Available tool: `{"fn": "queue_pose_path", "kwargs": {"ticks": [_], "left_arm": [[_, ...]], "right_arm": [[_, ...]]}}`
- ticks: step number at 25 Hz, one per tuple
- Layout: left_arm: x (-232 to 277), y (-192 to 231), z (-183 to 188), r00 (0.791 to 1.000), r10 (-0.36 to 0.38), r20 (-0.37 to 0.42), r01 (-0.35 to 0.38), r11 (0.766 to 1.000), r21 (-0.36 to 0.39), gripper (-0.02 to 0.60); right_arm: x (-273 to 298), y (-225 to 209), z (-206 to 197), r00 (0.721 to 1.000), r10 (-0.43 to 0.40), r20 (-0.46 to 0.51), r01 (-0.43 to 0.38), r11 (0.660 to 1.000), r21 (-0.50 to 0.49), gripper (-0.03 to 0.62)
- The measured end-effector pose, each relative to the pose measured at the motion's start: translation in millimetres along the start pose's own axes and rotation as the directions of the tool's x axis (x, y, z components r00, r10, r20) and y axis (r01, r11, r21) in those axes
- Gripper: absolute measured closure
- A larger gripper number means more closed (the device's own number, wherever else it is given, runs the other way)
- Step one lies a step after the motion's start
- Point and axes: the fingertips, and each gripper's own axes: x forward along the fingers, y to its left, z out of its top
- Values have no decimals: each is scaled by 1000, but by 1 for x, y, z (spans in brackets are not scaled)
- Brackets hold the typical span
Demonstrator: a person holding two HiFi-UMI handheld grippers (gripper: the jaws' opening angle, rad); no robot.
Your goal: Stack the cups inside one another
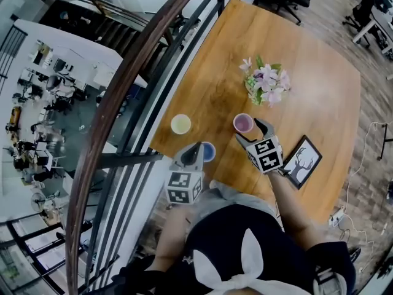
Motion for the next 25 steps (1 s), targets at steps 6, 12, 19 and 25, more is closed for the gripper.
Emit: {"fn": "queue_pose_path", "kwargs": {"ticks": [6, 12, 19, 25], "left_arm": [[3, 3, 0, 1000, -1, -7, 1, 1000, -7, 561], [3, 6, -4, 1000, 3, -13, -3, 1000, -14, 560], [-2, 9, -3, 1000, 9, -12, -9, 999, -33, 560], [1, 7, -3, 1000, 5, -8, -5, 999, -32, 560]], "right_arm": [[15, -5, -5, 1000, -2, -29, 3, 1000, 11, 247], [28, -8, -12, 999, 12, -52, -10, 999, 48, 247], [28, -5, -13, 997, 16, -72, -14, 1000, 18, 247], [29, -9, -13, 997, 14, -76, -14, 1000, -6, 278]]}}
